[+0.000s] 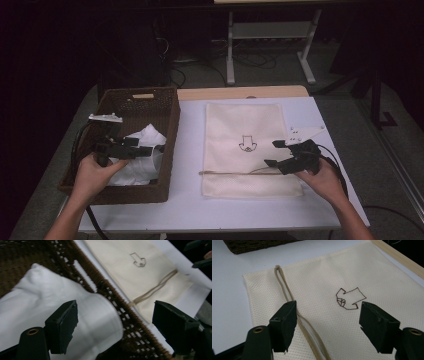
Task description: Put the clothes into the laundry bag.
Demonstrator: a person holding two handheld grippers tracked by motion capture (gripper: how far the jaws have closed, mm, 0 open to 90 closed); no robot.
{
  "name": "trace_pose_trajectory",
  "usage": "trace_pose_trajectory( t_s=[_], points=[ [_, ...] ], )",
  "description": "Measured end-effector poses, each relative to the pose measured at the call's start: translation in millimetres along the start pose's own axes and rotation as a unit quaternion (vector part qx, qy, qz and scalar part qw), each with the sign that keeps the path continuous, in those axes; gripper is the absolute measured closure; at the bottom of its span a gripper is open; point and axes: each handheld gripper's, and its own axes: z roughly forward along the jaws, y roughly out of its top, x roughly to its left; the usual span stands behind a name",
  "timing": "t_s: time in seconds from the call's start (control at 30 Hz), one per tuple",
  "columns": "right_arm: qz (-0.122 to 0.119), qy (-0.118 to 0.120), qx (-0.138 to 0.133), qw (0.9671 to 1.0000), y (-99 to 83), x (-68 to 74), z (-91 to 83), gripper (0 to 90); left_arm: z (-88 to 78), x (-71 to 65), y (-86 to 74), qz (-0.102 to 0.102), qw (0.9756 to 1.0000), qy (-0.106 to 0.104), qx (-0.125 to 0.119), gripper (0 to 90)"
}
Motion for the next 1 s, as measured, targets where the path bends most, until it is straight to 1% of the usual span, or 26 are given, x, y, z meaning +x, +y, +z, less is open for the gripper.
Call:
trace_pose_trajectory(
  t_s=[0.07, 0.23, 0.3, 0.33, 0.4, 0.63, 0.7, 0.8, 0.87, 0.93, 0.97, 1.0],
  points=[
    [0.001, 0.000, -0.001, 1.0000, 0.3, 0.0, 0.4, 29.5, -2.0, 7.0, -2.6, 0.005, 0.9999, 0.011, 0.004, 19.1],
    [0.002, 0.002, 0.001, 1.0000, 0.6, 0.2, 0.8, 29.5, -5.9, 24.1, -9.7, -0.006, 0.9995, 0.028, 0.015, 17.5],
    [0.003, 0.003, 0.000, 1.0000, 0.9, 0.0, 0.9, 29.3, -7.2, 29.7, -12.5, -0.010, 0.9989, 0.039, 0.023, 17.5],
    [0.004, 0.005, -0.001, 1.0000, 1.2, 0.0, 0.9, 29.3, -7.8, 31.3, -13.5, -0.009, 0.9986, 0.044, 0.027, 17.5],
    [0.001, 0.006, -0.001, 1.0000, 2.7, 0.2, 0.9, 29.0, -8.7, 33.5, -14.6, -0.002, 0.9977, 0.057, 0.036, 17.5],
    [-0.002, 0.007, -0.002, 1.0000, 8.2, 1.6, 2.0, 28.5, -13.7, 40.7, -17.3, 0.018, 0.9946, 0.083, 0.059, 18.1],
    [-0.003, 0.009, -0.002, 1.0000, 8.9, 1.7, 2.5, 28.5, -15.5, 44.0, -19.3, 0.018, 0.9948, 0.082, 0.058, 18.3],
    [-0.003, 0.011, -0.001, 0.9999, 9.0, 2.0, 3.6, 28.4, -17.0, 46.0, -22.1, 0.026, 0.9937, 0.088, 0.065, 18.6],
    [-0.003, 0.012, 0.002, 0.9999, 8.8, 1.4, 4.0, 28.1, -17.0, 44.6, -22.5, 0.040, 0.9921, 0.093, 0.073, 18.6],
    [0.000, 0.013, 0.002, 0.9999, 8.4, 0.5, 4.7, 27.9, -17.1, 43.4, -22.4, 0.049, 0.9910, 0.096, 0.079, 18.3],
    [0.002, 0.014, 0.003, 0.9999, 8.3, 0.2, 4.9, 27.7, -17.7, 43.1, -22.2, 0.054, 0.9899, 0.102, 0.083, 18.3],
    [0.001, 0.013, 0.004, 0.9999, 8.2, -0.1, 5.1, 27.6, -18.5, 43.0, -22.0, 0.055, 0.9889, 0.110, 0.084, 18.5]
  ],
)
